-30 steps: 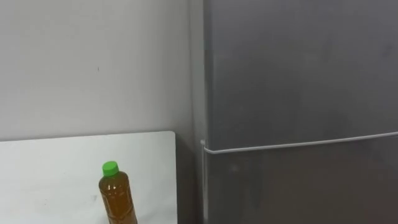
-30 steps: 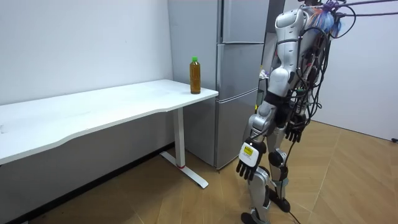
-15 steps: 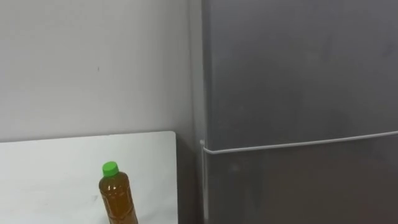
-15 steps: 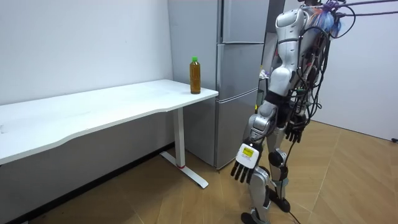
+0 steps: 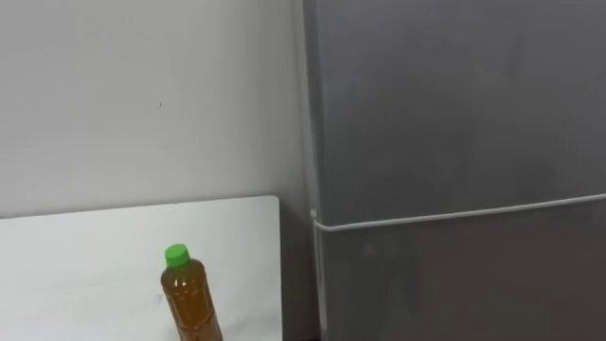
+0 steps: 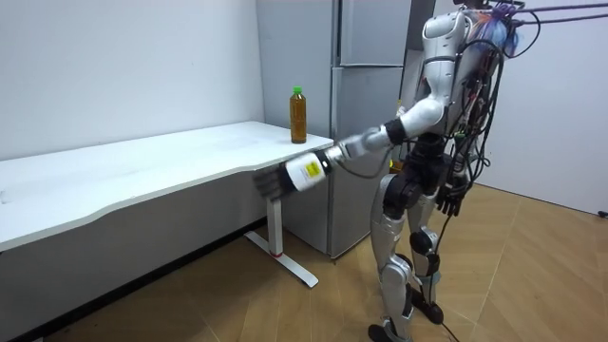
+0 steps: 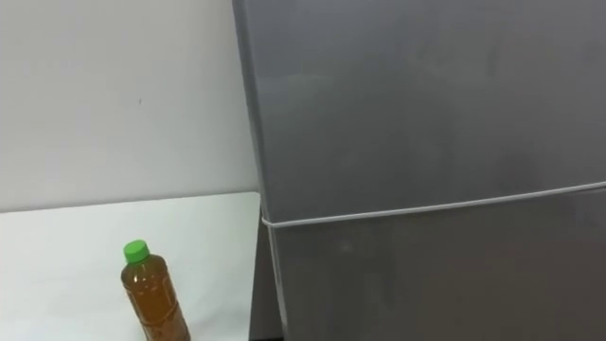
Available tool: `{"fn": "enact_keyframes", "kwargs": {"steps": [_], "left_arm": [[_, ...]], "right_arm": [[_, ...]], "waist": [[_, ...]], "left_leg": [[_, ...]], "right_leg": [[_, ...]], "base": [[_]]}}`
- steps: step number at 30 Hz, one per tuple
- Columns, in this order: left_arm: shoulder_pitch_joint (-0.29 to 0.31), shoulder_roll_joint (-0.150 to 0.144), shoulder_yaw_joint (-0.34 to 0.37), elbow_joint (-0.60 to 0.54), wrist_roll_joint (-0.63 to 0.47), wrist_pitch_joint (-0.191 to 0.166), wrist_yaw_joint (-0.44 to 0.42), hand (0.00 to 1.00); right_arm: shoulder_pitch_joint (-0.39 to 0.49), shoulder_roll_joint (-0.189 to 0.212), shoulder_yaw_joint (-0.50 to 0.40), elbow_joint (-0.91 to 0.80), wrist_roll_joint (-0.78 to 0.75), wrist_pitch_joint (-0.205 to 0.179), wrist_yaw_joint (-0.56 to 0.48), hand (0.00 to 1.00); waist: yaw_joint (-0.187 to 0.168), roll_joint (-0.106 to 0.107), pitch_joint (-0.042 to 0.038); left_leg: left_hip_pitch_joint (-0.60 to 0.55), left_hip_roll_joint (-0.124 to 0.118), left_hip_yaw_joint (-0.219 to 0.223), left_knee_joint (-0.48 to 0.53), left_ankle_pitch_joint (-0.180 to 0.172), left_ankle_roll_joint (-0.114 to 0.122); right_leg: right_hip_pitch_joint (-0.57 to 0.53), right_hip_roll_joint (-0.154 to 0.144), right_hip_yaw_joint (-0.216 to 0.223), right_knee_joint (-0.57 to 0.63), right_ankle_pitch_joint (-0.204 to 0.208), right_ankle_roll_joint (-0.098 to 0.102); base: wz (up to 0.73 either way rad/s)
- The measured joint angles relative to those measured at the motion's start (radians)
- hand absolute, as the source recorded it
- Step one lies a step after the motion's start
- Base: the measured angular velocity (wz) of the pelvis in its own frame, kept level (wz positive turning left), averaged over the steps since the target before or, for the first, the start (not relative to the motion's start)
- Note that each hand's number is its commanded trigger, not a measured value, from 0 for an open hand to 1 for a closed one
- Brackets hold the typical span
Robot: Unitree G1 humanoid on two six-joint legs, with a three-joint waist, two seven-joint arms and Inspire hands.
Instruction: Put the bottle in the upper fridge
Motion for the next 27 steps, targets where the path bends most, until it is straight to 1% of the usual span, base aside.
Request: {"fn": "enact_keyframes", "kwargs": {"steps": [1, 2, 3, 4, 5, 6, 7, 8, 9, 10, 11, 12, 14, 17, 18, 20, 22, 25, 26, 27], "left_arm": [[-0.003, 0.003, 0.022, -0.075, 0.002, -0.009, 0.027, 0.0], [-0.011, 0.014, 0.031, -0.148, 0.003, -0.018, 0.056, 0.0], [-0.014, 0.019, 0.035, -0.198, 0.003, -0.017, 0.071, 0.0], [-0.015, 0.032, 0.038, -0.302, 0.003, -0.019, 0.092, 0.0], [-0.015, 0.042, 0.04, -0.347, 0.003, -0.023, 0.099, 0.0], [-0.023, 0.059, 0.041, -0.424, 0.007, -0.034, 0.109, 0.0], [-0.038, 0.069, 0.054, -0.475, 0.025, -0.043, 0.111, 0.0], [-0.043, 0.071, 0.06, -0.501, 0.028, -0.045, 0.111, 0.0], [-0.05, 0.074, 0.066, -0.562, 0.027, -0.045, 0.114, 0.0], [-0.056, 0.074, 0.068, -0.628, 0.028, -0.046, 0.118, 0.0], [-0.063, 0.075, 0.068, -0.652, 0.029, -0.05, 0.121, 0.0], [-0.082, 0.077, 0.068, -0.683, 0.03, -0.06, 0.121, 0.0], [-0.136, 0.077, 0.065, -0.734, 0.03, -0.059, 0.112, 0.0], [-0.184, 0.077, 0.053, -0.767, 0.03, -0.059, 0.072, 0.0], [-0.19, 0.077, 0.05, -0.772, 0.03, -0.056, 0.061, 0.0], [-0.202, 0.077, 0.018, -0.808, 0.02, -0.05, 0.045, 0.0], [-0.26, 0.07, -0.044, -0.82, 0.02, -0.049, 0.003, 0.0], [-0.305, 0.068, -0.115, -0.82, 0.019, -0.045, -0.053, 0.0], [-0.311, 0.068, -0.129, -0.82, 0.019, -0.042, -0.068, 0.0], [-0.323, 0.068, -0.158, -0.82, 0.019, -0.034, -0.094, 0.0]], "right_arm": [[0.002, 0.001, -0.012, -0.007, -0.008, -0.002, 0.0, 0.0], [0.001, 0.002, -0.012, -0.012, -0.011, -0.002, -0.001, 0.0], [0.001, 0.002, -0.012, -0.013, -0.011, -0.002, -0.001, 0.0], [0.002, 0.002, -0.012, -0.013, -0.011, -0.002, 0.0, 0.0], [0.002, 0.002, -0.012, -0.013, -0.011, -0.002, -0.001, 0.0], [0.002, 0.002, -0.012, -0.013, -0.018, -0.002, -0.003, 0.0], [0.002, 0.002, -0.016, -0.012, -0.035, -0.002, -0.008, 0.0], [0.002, 0.002, -0.017, -0.011, -0.037, -0.002, -0.008, 0.0], [0.002, 0.002, -0.017, -0.013, -0.039, -0.002, -0.008, 0.0], [0.0, 0.004, -0.017, -0.018, -0.039, -0.001, -0.007, 0.0], [0.001, 0.005, -0.017, -0.024, -0.039, -0.001, -0.007, 0.0], [0.002, 0.005, -0.017, -0.027, -0.039, -0.001, -0.007, 0.0], [0.0, 0.005, -0.017, -0.028, -0.043, 0.004, 0.002, 0.0], [-0.001, 0.006, -0.017, -0.032, -0.045, 0.011, 0.005, 0.0], [-0.002, 0.006, -0.017, -0.032, -0.045, 0.011, 0.005, 0.0], [-0.006, 0.007, -0.011, -0.033, -0.044, 0.012, 0.009, 0.0], [-0.012, 0.017, -0.009, -0.033, -0.044, 0.014, 0.012, 0.0], [-0.029, 0.019, 0.008, -0.03, -0.045, 0.028, 0.012, 0.0], [-0.03, 0.02, 0.016, -0.029, -0.044, 0.029, 0.012, 0.0], [-0.033, 0.021, 0.024, -0.029, -0.043, 0.031, 0.015, 0.0]], "waist": [[0.0, -0.004, 0.0024], [0.002, 0.002, -0.0002], [0.005, 0.002, 0.0002], [0.011, -0.002, 0.0019], [0.014, -0.002, 0.0026], [0.015, -0.002, 0.0043], [0.017, 0.004, 0.0059], [0.016, 0.003, 0.0085], [0.008, 0.005, 0.0166], [0.001, 0.005, 0.0166], [0.0, 0.002, 0.0186], [-0.003, 0.005, 0.017], [-0.016, 0.004, 0.0143], [-0.029, 0.001, 0.016], [-0.034, 0.001, 0.0159], [-0.054, -0.002, 0.0161], [-0.064, -0.013, 0.0141], [-0.085, -0.025, 0.0141], [-0.087, -0.026, 0.0137], [-0.094, -0.027, 0.0124]], "left_leg": [[-0.001, 0.0, 0.0, 0.0, 0.0, 0.0], [-0.002, 0.0, 0.0, 0.0, 0.0, 0.0], [-0.002, 0.0, 0.0, 0.001, 0.0, 0.0], [-0.002, 0.0, 0.0, 0.001, 0.0, 0.0], [-0.001, 0.0, 0.0, 0.001, 0.0, 0.0], [-0.001, -0.001, -0.001, 0.001, 0.0, 0.0], [0.001, -0.001, -0.003, 0.001, 0.0, 0.0], [0.004, -0.002, -0.004, 0.0, 0.0, 0.0], [0.007, -0.002, -0.006, 0.0, 0.0, 0.0], [0.005, -0.002, -0.007, 0.0, 0.0, 0.0], [0.004, -0.003, -0.007, 0.0, 0.0, 0.0], [0.0, -0.003, -0.008, 0.0, 0.0, 0.0], [-0.002, -0.004, -0.011, 0.0, 0.0, 0.0], [0.002, -0.004, -0.011, 0.0, 0.0, 0.0], [0.001, -0.004, -0.011, 0.001, 0.0, 0.0], [-0.002, -0.005, -0.017, 0.001, 0.0, 0.0], [-0.002, -0.005, -0.021, 0.0, 0.001, 0.0], [0.001, -0.005, -0.021, -0.002, 0.001, 0.0], [0.001, -0.005, -0.02, -0.002, 0.001, 0.001], [0.002, -0.005, -0.018, -0.001, 0.001, 0.001]], "right_leg": [[-0.002, 0.0, 0.002, 0.0, 0.0, 0.0], [-0.002, 0.0, 0.002, 0.0, 0.0, 0.0], [-0.002, 0.0, 0.002, -0.001, 0.0, 0.0], [-0.002, 0.0, 0.004, -0.002, 0.0, 0.0], [-0.003, 0.0, 0.005, -0.002, 0.0, 0.0], [-0.004, 0.0, 0.01, -0.002, 0.0, 0.0], [-0.002, 0.0, 0.011, -0.002, 0.0, 0.0], [0.0, 0.0, 0.012, -0.002, 0.0, 0.0], [0.009, 0.001, 0.014, -0.005, 0.0, 0.0], [0.01, 0.001, 0.016, -0.006, -0.001, 0.002], [0.009, 0.001, 0.016, -0.008, -0.001, 0.002], [0.009, 0.001, 0.014, -0.011, -0.001, 0.002], [0.01, 0.0, 0.01, -0.02, -0.001, 0.003], [0.01, 0.001, 0.009, -0.014, -0.001, 0.003], [0.009, 0.001, 0.008, -0.013, -0.001, 0.003], [0.008, 0.0, 0.003, -0.013, -0.001, 0.003], [0.009, 0.0, -0.001, -0.012, -0.001, 0.003], [0.007, -0.001, 0.003, -0.006, -0.001, 0.003], [0.007, -0.001, 0.004, -0.006, -0.001, 0.003], [0.006, -0.001, 0.007, -0.005, -0.001, 0.003]], "base": [[-0.07], [0.0], [0.0], [0.0], [-0.07], [-0.07], [-0.05], [0.0], [0.0], [0.0], [0.08], [0.09], [0.09], [0.01], [0.0], [0.06], [0.05], [-0.02], [-0.06], [-0.07]]}}
